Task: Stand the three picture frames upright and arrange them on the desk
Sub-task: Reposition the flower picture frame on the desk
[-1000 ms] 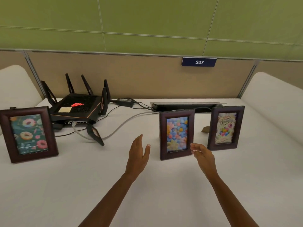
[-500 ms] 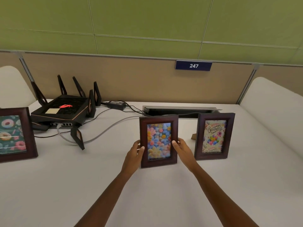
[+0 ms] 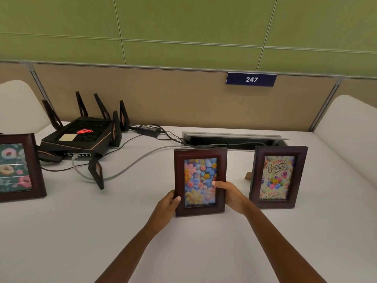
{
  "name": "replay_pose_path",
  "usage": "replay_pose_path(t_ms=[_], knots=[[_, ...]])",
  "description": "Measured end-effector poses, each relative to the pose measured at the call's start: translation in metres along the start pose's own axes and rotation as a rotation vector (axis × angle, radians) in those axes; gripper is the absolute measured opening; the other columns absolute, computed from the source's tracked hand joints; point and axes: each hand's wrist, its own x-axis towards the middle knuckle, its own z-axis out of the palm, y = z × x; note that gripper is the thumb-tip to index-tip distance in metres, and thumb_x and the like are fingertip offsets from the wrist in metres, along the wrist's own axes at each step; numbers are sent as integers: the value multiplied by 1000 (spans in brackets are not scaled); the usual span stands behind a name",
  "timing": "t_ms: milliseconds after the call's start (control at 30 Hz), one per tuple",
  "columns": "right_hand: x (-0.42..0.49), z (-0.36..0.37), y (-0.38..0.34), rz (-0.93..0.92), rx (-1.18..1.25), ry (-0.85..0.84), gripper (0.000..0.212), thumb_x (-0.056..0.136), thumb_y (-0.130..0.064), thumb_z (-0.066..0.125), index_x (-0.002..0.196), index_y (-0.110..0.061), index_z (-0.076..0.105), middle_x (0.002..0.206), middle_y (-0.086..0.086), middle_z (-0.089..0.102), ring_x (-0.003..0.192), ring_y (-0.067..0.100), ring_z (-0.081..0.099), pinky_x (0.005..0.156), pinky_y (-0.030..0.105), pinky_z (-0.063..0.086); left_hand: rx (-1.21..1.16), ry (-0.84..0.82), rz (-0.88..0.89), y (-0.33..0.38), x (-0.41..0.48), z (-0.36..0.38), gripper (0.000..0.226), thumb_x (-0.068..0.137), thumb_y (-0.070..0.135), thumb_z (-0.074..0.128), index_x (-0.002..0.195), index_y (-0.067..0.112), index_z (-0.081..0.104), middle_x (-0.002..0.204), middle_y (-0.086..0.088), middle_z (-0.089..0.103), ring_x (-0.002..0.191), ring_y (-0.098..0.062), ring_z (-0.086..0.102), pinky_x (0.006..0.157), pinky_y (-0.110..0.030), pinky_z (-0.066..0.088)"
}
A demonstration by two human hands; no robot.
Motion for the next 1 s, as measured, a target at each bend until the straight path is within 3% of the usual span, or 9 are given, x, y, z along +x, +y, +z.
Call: replay_pose_path(t_ms=[133, 300, 433, 667, 1000], knots=[[6, -3, 1, 12, -2, -22, 17, 87, -9, 50, 96, -21, 59, 89, -6, 73, 83, 13, 71, 66, 22, 59, -17, 62, -8, -4, 5, 2, 37, 98, 18, 36, 133, 6, 39, 131, -14, 54, 119, -27, 53, 97, -39, 49], [20, -3, 3, -39, -36, 45, 19, 87, -9, 52, 103, -18, 56, 96, -3, 68, 88, 16, 67, 70, 22, 58, -17, 121, 21, -1, 26, -2, 37, 98, 17, 37, 132, 4, 41, 130, -15, 54, 118, -25, 53, 98, -40, 49], [39, -1, -11, -125, -31, 104, 19, 86, -10, 53, 97, -26, 56, 98, -5, 66, 88, 14, 66, 70, 21, 57, -4, 169, 73, 10, 51, -7, 33, 98, 15, 38, 127, 3, 45, 125, -13, 57, 106, -18, 53, 94, -36, 48], [79, -1, -40, -182, 7, 120, 18, 86, -11, 53, 95, -26, 56, 97, -3, 66, 85, 17, 67, 66, 21, 59, 32, 200, 102, 34, 106, -22, 34, 98, 15, 38, 127, -2, 46, 125, -20, 58, 115, -33, 55, 98, -48, 49], [127, -14, -48, -155, -39, 198, 13, 87, -16, 53, 95, -27, 54, 96, -4, 64, 84, 16, 65, 65, 24, 57, 16, 163, 26, 37, 152, -26, 35, 98, 14, 37, 129, 0, 44, 130, -18, 55, 118, -33, 53, 99, -45, 48]])
